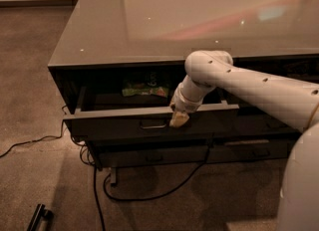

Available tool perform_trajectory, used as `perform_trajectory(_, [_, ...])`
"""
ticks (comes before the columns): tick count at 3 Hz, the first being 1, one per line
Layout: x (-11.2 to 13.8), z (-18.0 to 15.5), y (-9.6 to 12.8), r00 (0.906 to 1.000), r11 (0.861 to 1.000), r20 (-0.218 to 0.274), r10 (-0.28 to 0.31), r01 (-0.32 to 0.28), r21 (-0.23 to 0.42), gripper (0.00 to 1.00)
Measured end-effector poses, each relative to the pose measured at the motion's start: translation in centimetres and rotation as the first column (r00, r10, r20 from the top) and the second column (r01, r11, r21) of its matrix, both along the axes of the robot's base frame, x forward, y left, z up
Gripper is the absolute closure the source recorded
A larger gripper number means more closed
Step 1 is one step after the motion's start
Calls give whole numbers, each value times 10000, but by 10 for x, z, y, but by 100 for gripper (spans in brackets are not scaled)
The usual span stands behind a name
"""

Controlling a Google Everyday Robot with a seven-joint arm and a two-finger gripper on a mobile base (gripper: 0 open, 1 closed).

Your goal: Open top drawer

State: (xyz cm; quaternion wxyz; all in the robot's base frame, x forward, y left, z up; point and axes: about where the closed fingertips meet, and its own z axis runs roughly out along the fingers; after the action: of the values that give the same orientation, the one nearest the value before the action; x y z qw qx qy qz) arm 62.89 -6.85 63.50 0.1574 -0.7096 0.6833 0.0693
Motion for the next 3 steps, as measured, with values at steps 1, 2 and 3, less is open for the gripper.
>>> perform_trajectory(1, [-35, -16, 0, 9985, 9997, -549, 0, 13, 237, 0])
perform_trajectory(2, [-39, -12, 0, 9981, 9996, -614, -10, 27, 265, 0])
perform_trajectory(3, [-75, -14, -8, 9936, 9982, -1063, -381, 428, 421, 0])
